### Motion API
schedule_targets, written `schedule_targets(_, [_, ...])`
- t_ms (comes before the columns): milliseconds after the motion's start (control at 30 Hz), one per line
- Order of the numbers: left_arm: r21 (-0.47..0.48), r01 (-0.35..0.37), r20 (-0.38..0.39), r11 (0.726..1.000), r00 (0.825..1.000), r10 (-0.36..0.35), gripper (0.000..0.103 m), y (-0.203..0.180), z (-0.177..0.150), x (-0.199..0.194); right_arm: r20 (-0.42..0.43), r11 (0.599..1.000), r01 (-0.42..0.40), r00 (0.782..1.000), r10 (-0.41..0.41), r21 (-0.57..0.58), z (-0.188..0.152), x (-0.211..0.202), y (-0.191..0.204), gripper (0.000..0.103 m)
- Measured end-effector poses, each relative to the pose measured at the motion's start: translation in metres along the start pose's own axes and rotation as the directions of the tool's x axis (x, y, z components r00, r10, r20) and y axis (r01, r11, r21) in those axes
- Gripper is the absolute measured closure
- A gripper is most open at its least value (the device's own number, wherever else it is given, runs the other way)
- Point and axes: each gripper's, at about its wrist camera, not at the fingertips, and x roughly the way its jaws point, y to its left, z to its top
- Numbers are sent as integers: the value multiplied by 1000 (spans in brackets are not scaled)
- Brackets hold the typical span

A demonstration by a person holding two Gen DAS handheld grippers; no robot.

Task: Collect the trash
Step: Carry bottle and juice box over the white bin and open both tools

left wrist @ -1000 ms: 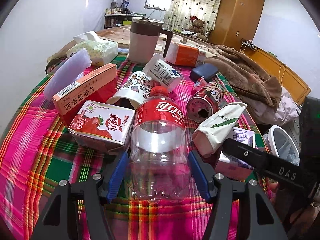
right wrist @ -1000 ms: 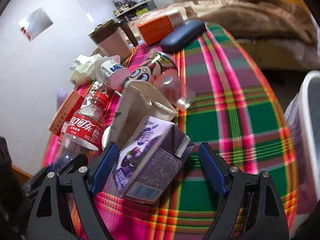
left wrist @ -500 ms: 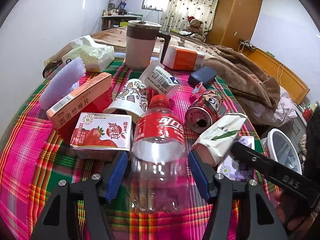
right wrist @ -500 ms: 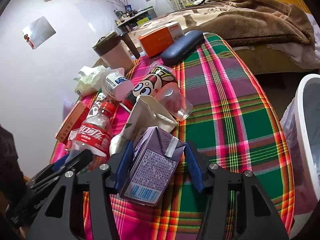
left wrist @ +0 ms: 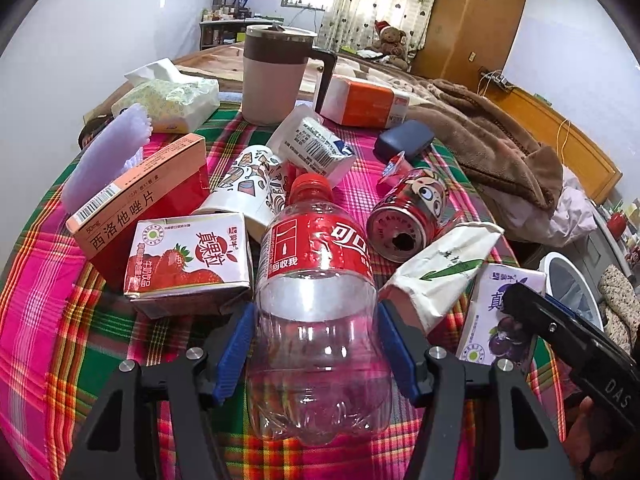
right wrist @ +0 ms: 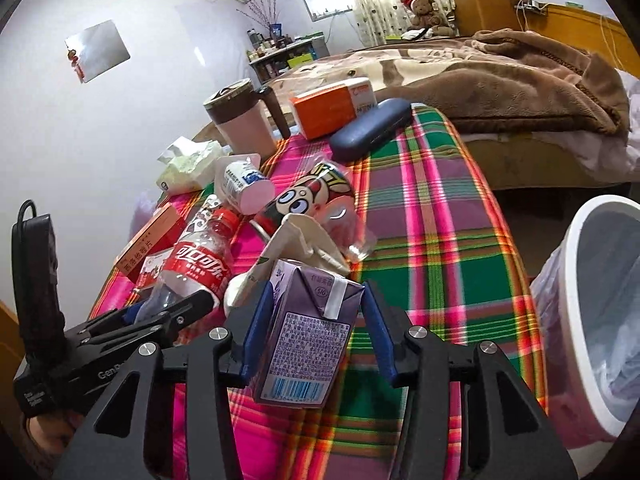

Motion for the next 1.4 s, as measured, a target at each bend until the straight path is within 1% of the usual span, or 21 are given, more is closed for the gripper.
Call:
schedule_targets(233, [-2, 13, 58, 1000, 998, -13, 41, -7, -7, -23, 37, 1000, 17, 999, -16, -17, -2, -12, -2, 57])
schedule_targets(500, [24, 31, 105, 999, 994, -33, 41, -26, -15, -50, 95, 1000, 22, 995, -20, -18, 1, -35, -9, 57])
schedule_targets(567, [46, 29, 126, 999, 991, -34, 41, -35, -16, -59, 112, 1000, 23, 993, -22, -12, 1, -42, -13, 57])
schedule_targets(800, [103, 89, 151, 991, 983, -104, 41, -73, -18, -74, 164, 998, 63, 984, -67, 29, 3, -70, -39, 57])
schedule_targets(1000, [179, 158, 139, 971, 973, -184, 41, -121, -21, -73, 205, 989, 123, 969, -138, 84, 3, -98, -75, 57])
schedule_targets(1133, [213, 214, 120, 953, 963, -243, 41, -152, -23, -69, 212, 978, 173, 958, -194, 114, 2, -109, -98, 57])
schedule_targets(1267, [254, 265, 92, 930, 951, -296, 41, -185, -26, -65, 214, 963, 227, 943, -254, 142, 3, -116, -119, 57])
schedule_targets(1400, [296, 305, 65, 905, 939, -337, 41, -219, -30, -60, 207, 949, 263, 932, -297, 176, 2, -124, -142, 57])
